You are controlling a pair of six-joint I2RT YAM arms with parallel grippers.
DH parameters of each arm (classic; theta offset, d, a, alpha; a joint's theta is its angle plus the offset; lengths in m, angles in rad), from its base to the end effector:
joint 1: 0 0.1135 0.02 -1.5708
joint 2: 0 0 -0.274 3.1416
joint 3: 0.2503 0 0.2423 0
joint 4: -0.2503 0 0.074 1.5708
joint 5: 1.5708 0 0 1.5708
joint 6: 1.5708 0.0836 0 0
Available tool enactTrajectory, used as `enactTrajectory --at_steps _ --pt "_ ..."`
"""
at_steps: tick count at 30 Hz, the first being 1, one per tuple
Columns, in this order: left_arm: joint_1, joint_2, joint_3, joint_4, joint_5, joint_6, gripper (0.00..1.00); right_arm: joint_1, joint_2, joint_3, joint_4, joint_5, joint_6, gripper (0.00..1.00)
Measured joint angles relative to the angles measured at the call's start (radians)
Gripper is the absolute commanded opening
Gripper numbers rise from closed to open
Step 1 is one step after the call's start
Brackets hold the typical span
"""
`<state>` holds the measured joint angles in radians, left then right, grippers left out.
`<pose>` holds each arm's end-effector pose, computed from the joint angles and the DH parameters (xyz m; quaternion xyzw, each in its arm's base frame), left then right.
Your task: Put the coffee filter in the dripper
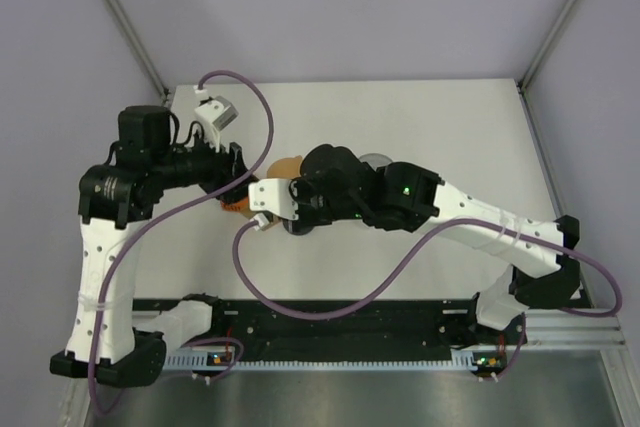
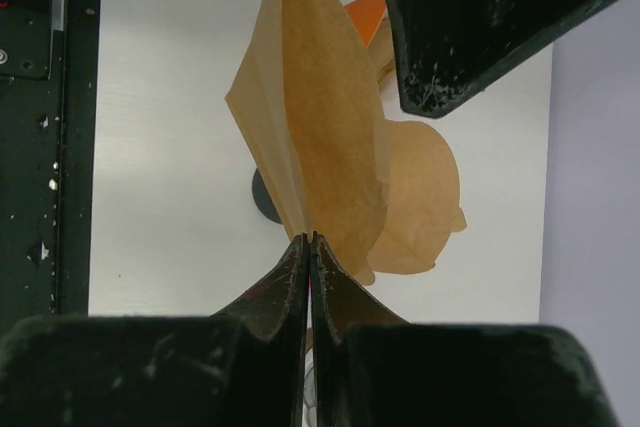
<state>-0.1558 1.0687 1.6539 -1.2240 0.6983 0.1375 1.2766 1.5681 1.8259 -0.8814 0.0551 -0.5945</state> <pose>0.1512 -0.0782 0.4511 0.2747 0.8080 -0.3095 0.4194 0.1084 0.3420 0.4134 -0.7086 0.5380 0.1294 0.4379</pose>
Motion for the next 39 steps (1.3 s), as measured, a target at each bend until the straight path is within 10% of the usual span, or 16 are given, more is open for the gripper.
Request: enactTrajectory --at_steps 7,19,39 --pt "-0.057 0.042 -0.036 -0.007 -0.066 0.004 0.41 0.004 0.029 0.029 -0.005 0.001 -0.008 0.00" --pt "-0.069 0.051 0.015 -0.029 -0.006 0.018 0.54 0.004 0.040 0.029 -0.007 0.041 -0.016 0.00" --pt "-0.142 0.060 -0.064 -0.034 -0.091 0.041 0.43 0.004 0.040 0.029 -0.027 0.053 -0.017 0.00"
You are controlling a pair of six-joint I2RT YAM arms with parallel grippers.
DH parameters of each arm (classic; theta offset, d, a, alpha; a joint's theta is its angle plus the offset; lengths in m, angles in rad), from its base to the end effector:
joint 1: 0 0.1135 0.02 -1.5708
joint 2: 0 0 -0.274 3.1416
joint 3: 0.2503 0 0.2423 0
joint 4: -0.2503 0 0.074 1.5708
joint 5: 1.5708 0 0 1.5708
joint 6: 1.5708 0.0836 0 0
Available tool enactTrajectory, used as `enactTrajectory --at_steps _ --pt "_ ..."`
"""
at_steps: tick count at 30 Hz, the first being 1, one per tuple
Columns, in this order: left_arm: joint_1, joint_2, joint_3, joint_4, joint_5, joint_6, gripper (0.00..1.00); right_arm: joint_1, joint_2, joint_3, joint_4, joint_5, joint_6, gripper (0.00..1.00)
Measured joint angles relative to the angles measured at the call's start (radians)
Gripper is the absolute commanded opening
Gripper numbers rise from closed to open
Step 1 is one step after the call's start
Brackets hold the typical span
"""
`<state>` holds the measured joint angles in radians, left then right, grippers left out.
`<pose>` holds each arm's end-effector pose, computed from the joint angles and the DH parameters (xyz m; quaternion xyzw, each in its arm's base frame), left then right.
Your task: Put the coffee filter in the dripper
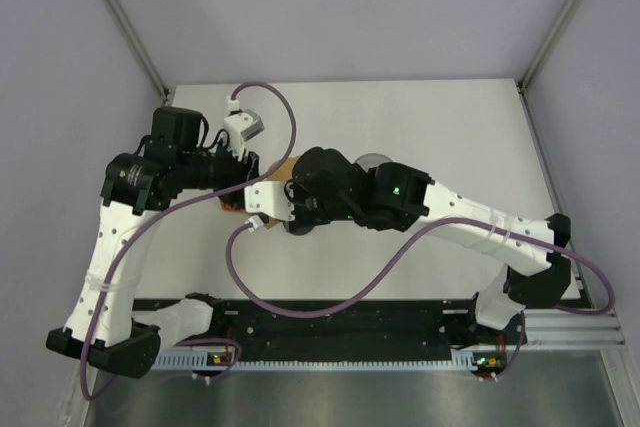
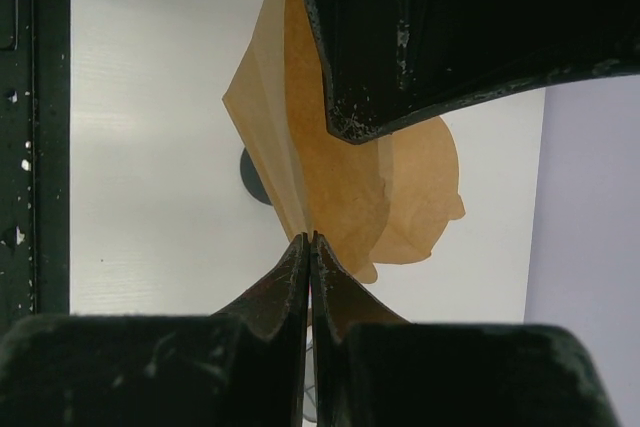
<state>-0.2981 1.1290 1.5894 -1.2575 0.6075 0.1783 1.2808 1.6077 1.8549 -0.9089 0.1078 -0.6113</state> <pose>0.1639 -0.1003 0.4172 0.3182 0.8321 -0.2981 0.3428 0.1136 0.3491 0.4064 -0.7139 0.5439 0.0983 0.4300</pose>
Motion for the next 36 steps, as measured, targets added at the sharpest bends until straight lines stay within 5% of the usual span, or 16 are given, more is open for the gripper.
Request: enactTrajectory --at_steps 4,7,12,20,25,29,32,33,36 --pt "-0.016 0.006 -0.015 -0.002 0.005 0.011 0.26 0.000 0.000 0.000 -0.002 0.004 -0.008 0.00" --pt "-0.024 0.015 -0.021 -0.005 0.005 0.025 0.00 0.000 0.000 0.000 0.000 0.008 -0.011 0.00" --pt "-0.031 0.030 -0.021 -0.011 -0.034 0.026 0.00 0.000 0.000 0.001 0.003 0.015 -0.011 0.00" --pt "-0.031 0.053 0.146 0.051 -0.320 -0.033 0.00 0.000 -0.001 -0.006 0.056 0.015 -0.014 0.00" --pt "-0.037 0.027 0.200 0.120 -0.439 -0.040 0.00 0.000 -0.066 -0.116 0.211 0.037 0.011 0.43" --pt "-0.036 -0.002 0.200 0.187 -0.542 -0.039 0.00 -0.012 -0.145 -0.227 0.352 0.038 0.101 0.68" --pt "-0.036 -0.014 0.200 0.230 -0.616 -0.042 0.00 -0.081 -0.204 -0.305 0.520 0.002 0.295 0.79" --pt "-0.035 -0.016 0.200 0.245 -0.642 -0.043 0.00 -0.117 -0.216 -0.322 0.567 -0.011 0.367 0.94" --pt "-0.037 -0.020 0.178 0.299 -0.716 -0.046 0.00 -0.286 -0.235 -0.364 0.739 -0.082 0.672 0.98"
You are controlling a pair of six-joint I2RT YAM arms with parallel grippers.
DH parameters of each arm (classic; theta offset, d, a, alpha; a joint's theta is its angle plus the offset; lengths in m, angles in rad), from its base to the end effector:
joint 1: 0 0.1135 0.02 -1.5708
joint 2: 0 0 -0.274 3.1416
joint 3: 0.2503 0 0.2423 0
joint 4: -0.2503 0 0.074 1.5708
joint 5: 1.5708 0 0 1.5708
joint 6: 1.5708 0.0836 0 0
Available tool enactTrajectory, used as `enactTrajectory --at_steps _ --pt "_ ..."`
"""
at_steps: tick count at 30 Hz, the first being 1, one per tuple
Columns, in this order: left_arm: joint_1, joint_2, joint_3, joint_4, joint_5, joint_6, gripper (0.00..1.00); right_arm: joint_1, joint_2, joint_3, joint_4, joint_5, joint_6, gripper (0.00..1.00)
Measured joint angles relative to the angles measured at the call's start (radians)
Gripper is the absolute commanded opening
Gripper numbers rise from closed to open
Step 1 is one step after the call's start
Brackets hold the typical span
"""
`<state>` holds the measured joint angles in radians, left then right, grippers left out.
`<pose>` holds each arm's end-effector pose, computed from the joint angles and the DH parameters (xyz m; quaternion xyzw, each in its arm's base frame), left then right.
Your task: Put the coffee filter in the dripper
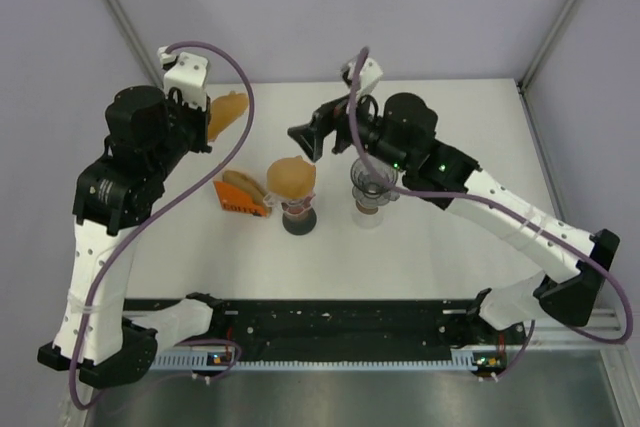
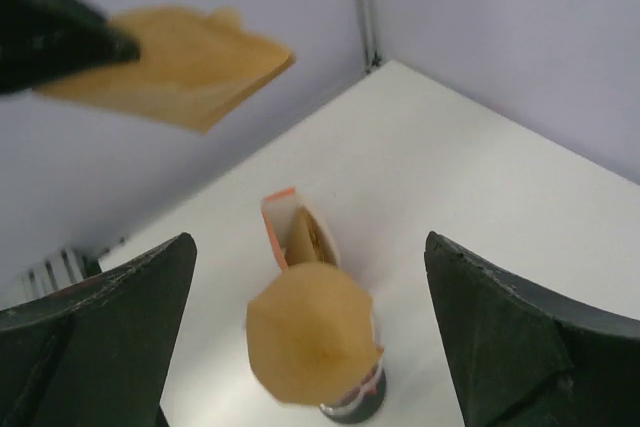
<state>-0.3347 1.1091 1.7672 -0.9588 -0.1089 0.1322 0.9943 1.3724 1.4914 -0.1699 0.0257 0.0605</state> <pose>0.1891 -0.0561 0.5033 0.1546 0.7895 -0.0163 0.5937 0.1922 0.2917 0.4616 -0.3183 0.6512 0.3386 0.5999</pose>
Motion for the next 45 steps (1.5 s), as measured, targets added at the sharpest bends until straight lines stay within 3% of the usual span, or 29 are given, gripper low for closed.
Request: enactTrajectory --at_steps 3,7,13,20,25,28,30,33,35,45 --pt "-0.007 0.000 -0.027 0.033 -0.058 0.000 0.00 -0.093 0.036 0.005 0.124 -0.019 0.217 0.98" --pt "-0.037 0.000 -0.053 0.064 -0.116 0.005 0.00 -0.092 0.177 0.102 0.236 -0.061 0.426 0.94" --pt "-0.090 -0.001 -0.084 0.108 -0.188 0.040 0.00 -0.087 0.357 0.215 0.282 -0.101 0.613 0.88" --pt "-0.118 -0.001 -0.109 0.125 -0.229 0.081 0.00 -0.087 0.454 0.294 0.291 -0.151 0.738 0.82" --pt "-0.143 -0.001 -0.111 0.142 -0.243 0.108 0.00 -0.087 0.499 0.338 0.306 -0.187 0.801 0.70" --pt "-0.160 -0.001 -0.111 0.148 -0.258 0.130 0.00 -0.087 0.531 0.351 0.323 -0.213 0.836 0.58" --pt "-0.171 0.000 -0.111 0.152 -0.269 0.145 0.00 -0.087 0.550 0.351 0.326 -0.228 0.858 0.43" --pt "-0.182 0.000 -0.111 0.157 -0.281 0.167 0.00 -0.087 0.580 0.351 0.328 -0.245 0.877 0.13" --pt "-0.188 0.000 -0.111 0.161 -0.289 0.187 0.00 -0.088 0.595 0.351 0.331 -0.257 0.890 0.02" --pt "-0.192 0.006 -0.072 0.167 -0.305 0.263 0.00 -0.106 0.577 0.289 0.426 -0.259 0.917 0.00"
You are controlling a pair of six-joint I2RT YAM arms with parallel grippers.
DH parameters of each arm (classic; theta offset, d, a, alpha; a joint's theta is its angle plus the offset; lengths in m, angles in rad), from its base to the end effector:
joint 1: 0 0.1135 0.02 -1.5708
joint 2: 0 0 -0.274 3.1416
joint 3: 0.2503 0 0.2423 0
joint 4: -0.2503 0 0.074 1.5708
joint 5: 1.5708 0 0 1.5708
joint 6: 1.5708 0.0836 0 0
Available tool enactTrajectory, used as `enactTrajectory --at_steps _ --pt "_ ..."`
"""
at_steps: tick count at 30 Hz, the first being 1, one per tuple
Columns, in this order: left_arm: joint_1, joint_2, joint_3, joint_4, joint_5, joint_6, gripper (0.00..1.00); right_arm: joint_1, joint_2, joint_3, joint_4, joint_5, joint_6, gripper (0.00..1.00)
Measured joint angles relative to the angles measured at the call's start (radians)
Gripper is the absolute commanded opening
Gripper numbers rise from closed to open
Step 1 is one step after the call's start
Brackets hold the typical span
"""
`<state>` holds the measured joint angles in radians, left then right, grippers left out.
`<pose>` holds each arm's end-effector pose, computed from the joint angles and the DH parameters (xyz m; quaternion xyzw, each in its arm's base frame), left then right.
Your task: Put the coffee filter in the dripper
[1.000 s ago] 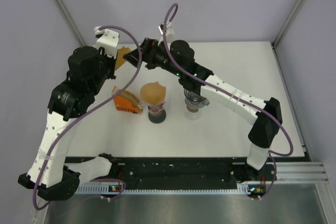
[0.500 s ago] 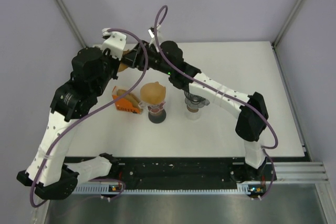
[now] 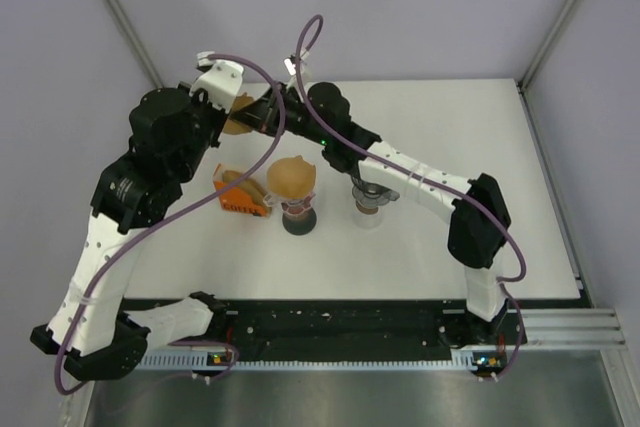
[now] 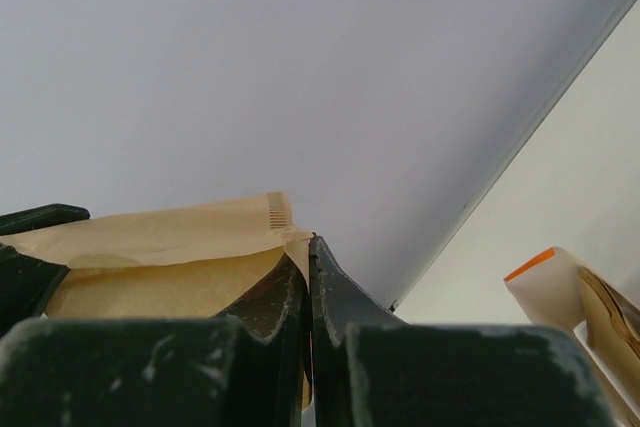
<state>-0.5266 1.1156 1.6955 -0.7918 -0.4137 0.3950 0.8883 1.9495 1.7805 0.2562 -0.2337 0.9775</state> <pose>0.1986 -0.0766 0.5068 0.2230 0.7393 0.1190 0.6241 0.3114 0.4138 0.4013 -0.0559 0.6742 0.6351 0.3728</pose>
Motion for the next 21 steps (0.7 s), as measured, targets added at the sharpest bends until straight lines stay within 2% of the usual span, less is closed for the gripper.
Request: enactTrajectory --at_steps 2,7,10,19,21 --pt "0.000 -0.002 0.002 0.000 0.015 0.001 0.00 -0.001 -0.004 0.000 0.003 0.005 -0.012 0.00" --pt "0.000 -0.003 -0.052 0.019 0.027 0.021 0.29 0.018 -0.021 0.003 -0.055 0.080 -0.117 0.00" --pt "0.000 0.004 -0.088 0.024 0.026 0.042 0.39 0.032 -0.034 0.008 -0.104 0.134 -0.192 0.00" --pt "0.000 0.023 -0.093 0.044 0.038 0.069 0.41 0.069 -0.066 0.069 -0.186 0.186 -0.328 0.00" --pt "0.000 0.023 -0.093 0.037 0.060 0.064 0.38 0.070 -0.066 0.089 -0.199 0.188 -0.351 0.00"
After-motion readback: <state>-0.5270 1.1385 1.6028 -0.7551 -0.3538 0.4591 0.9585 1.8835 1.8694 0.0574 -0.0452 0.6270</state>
